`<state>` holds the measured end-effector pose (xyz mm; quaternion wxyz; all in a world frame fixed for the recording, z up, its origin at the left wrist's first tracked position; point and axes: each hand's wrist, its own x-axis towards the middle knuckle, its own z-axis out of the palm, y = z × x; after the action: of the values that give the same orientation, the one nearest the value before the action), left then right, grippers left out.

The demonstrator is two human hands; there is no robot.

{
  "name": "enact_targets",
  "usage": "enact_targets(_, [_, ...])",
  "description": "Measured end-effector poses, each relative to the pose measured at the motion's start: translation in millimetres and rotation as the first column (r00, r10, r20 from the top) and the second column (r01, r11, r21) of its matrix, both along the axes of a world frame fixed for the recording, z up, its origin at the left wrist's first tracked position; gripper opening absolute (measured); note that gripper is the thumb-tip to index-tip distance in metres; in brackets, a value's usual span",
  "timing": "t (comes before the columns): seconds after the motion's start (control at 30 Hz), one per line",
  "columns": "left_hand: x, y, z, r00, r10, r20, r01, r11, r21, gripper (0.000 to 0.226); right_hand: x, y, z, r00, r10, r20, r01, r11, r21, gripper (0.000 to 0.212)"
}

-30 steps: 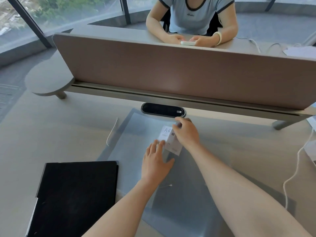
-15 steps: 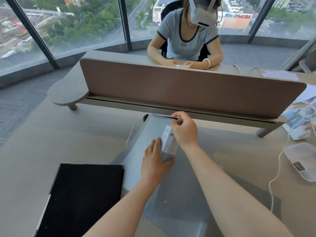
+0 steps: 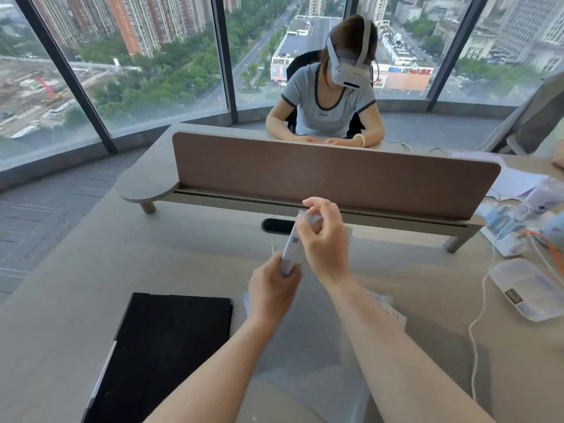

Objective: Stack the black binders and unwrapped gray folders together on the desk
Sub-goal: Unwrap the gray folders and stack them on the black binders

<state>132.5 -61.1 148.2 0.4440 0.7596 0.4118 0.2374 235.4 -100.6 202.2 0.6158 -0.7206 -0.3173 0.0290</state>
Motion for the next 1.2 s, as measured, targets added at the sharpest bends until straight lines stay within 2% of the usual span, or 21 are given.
enact_targets(0.2, [-9.2,23.0,47.2,0.975,-0.024,0.222,0.036,0.998,-0.052,0.027,2.8,-16.2,-8.6,0.982,-0.173,-0.074,0.173,0.985,-0.007,0.043])
enact_targets(0.33, [-18.5,39.1,73.1,0.934,0.038,0.356,0.050,0.971,-0.236,0.011,13.6,-31.8,-24.0,0.941,-0.295,-0.164,0.272,0.951,-0.147,0.056])
enact_targets(0.4, [-25.6,45.7,80.0,0.915,0.067,0.397,0.078,0.938,-0.339,0.010,15.3,-40.7,-30.9,0.918,-0.321,-0.233,0.262,0.932,-0.252,0.063])
enact_targets(0.47, [-33.1,53.6,78.5,0.901,0.090,0.424,0.109,0.900,-0.423,0.011,13.7,-49.0,-36.0,0.883,-0.292,-0.368,0.200,0.942,-0.268,0.056])
enact_targets(0.57, [-44.3,64.7,65.6,0.904,0.119,0.411,0.123,0.848,-0.516,0.016,9.0,-58.8,-43.5,0.821,-0.169,-0.545,0.110,0.984,-0.139,0.017])
enact_targets(0.63, [-51.5,68.2,53.2,0.913,0.134,0.386,0.117,0.820,-0.561,0.027,6.3,-66.0,-53.5,0.791,-0.123,-0.599,0.069,0.991,-0.112,0.017])
enact_targets(0.73, [-63.9,68.6,29.9,0.926,0.170,0.336,0.083,0.778,-0.623,0.030,-0.6,-77.3,-71.8,0.769,-0.051,-0.637,-0.035,0.992,-0.122,0.015])
enact_targets(0.9, [-86.4,63.5,-18.0,0.956,0.206,0.207,0.005,0.697,-0.717,0.034,-19.0,-93.6,-100.7,0.738,-0.058,-0.672,-0.157,0.954,-0.255,0.006])
enact_targets(1.1, [-104.1,56.6,-64.3,0.968,0.239,0.070,-0.114,0.675,-0.729,0.015,-33.1,-101.6,-132.1,0.722,-0.106,-0.684,-0.245,0.885,-0.396,0.020])
enact_targets(1.2, [-110.6,53.1,-79.2,0.973,0.229,0.023,-0.144,0.684,-0.715,0.013,-40.2,-103.5,-149.4,0.739,-0.134,-0.660,-0.255,0.852,-0.458,0.022])
